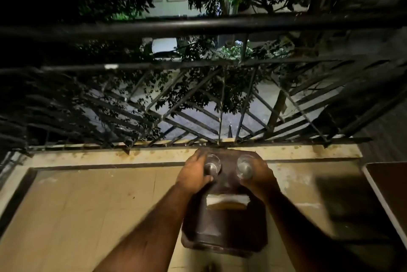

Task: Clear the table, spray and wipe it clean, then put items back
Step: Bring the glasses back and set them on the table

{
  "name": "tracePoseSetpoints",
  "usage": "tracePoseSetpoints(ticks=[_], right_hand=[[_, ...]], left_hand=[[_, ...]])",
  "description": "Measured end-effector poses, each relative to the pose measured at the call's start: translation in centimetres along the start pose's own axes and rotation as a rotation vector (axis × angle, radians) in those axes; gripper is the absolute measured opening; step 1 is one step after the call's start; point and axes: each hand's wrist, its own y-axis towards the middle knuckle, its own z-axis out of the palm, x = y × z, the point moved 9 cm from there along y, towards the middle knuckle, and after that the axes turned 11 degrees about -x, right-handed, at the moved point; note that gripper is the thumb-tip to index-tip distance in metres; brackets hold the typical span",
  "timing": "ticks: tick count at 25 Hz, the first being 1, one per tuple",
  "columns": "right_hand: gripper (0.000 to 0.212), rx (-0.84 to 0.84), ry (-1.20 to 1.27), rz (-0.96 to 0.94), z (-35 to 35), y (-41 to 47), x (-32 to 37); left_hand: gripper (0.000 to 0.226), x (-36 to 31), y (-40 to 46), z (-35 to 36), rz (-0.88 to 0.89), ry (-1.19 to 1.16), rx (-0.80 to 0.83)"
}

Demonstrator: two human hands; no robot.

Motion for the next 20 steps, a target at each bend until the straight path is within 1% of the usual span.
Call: tracePoseSetpoints(ticks=[2,4,5,7,8,9,11,13,16,18,20], right_hand=[[0.083,0.026,-0.153,-0.073,2.9,1.9,-0.2],[0.086,0.046,-0.280,-0.154,5.3,4.0,-0.6],[0.087,0.061,-0.306,-0.169,6.6,4.9,-1.2],[0.089,0.106,-0.298,-0.132,8.7,6.3,-2.8],[0.085,0.104,-0.270,-0.097,9.6,6.9,-3.6],[0.077,0.072,-0.230,-0.053,10.1,7.6,-4.3],[0.060,-0.025,-0.127,0.025,10.1,8.5,-5.2],[0.052,-0.118,-0.038,0.003,8.7,8.4,-5.1],[0.059,-0.212,-0.050,-0.091,5.1,6.4,-5.3],[0.067,-0.231,-0.067,-0.043,0.8,4.1,-7.2],[0.073,-0.264,0.023,0.052,-5.2,1.6,-9.3]], left_hand=[[0.110,1.2,2.1,3.4,0.000,0.030,0.026],[0.119,2.2,4.1,6.5,-0.007,0.072,0.064],[0.122,2.5,4.9,8.1,-0.005,0.089,0.099],[0.123,3.0,5.9,10.4,0.007,0.131,0.134],[0.120,3.3,6.3,11.1,0.010,0.143,0.114],[0.115,3.5,6.6,11.4,0.005,0.146,0.075],[0.105,3.6,6.9,11.4,-0.009,0.133,-0.001],[0.098,2.7,6.9,10.6,-0.005,0.141,-0.051],[0.096,-0.5,6.1,8.8,0.039,0.164,-0.074],[0.096,-5.3,4.6,6.9,0.091,0.190,-0.068],[0.093,-11.2,2.6,4.6,0.154,0.171,-0.061]])
